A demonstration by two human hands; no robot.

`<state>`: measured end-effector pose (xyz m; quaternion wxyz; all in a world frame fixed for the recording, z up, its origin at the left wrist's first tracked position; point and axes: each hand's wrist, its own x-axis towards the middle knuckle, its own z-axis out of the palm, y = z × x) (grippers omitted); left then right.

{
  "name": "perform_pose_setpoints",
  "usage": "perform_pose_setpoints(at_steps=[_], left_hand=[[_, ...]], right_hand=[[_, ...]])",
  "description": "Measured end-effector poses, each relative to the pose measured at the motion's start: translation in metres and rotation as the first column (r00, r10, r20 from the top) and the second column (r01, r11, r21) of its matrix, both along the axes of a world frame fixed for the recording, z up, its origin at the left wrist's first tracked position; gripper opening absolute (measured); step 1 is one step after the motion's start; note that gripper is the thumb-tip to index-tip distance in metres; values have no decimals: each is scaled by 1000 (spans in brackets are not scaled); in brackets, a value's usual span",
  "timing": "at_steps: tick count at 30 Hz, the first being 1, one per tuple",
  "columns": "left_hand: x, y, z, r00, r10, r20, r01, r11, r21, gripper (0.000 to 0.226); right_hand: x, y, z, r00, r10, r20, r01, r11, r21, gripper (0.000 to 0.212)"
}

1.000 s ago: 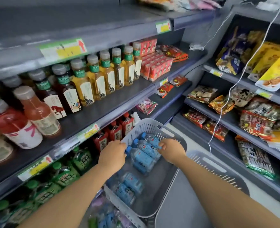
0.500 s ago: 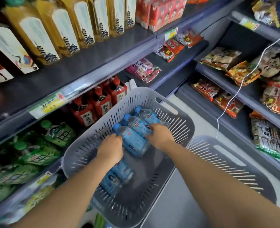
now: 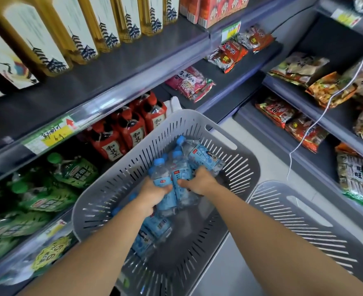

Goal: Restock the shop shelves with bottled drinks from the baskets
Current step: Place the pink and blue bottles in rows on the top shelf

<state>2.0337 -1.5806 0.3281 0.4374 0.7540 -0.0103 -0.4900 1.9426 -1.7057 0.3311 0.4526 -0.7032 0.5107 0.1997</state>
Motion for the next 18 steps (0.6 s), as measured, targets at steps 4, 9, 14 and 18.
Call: perform_pose_setpoints(at_steps=[4, 9, 14, 18], left_hand=[[0, 12, 13, 993, -34, -114, 33, 999, -9, 16], [11, 23, 46, 993, -92, -73, 91, 996, -19, 39], [29, 35, 95, 985, -168, -38, 163, 981, -107, 39], [39, 50, 144, 985, -167, -40, 159, 974, -158, 9]], right_hand=[[-6, 1, 9, 992, -113, 65, 96, 972, 214, 74], [-9, 0, 35, 970, -209, 125, 156, 928, 339, 92], [-1, -3, 82, 936, -223, 274, 96, 907, 409, 66], [5, 7, 119, 887, -253, 387, 103, 924, 369, 47]])
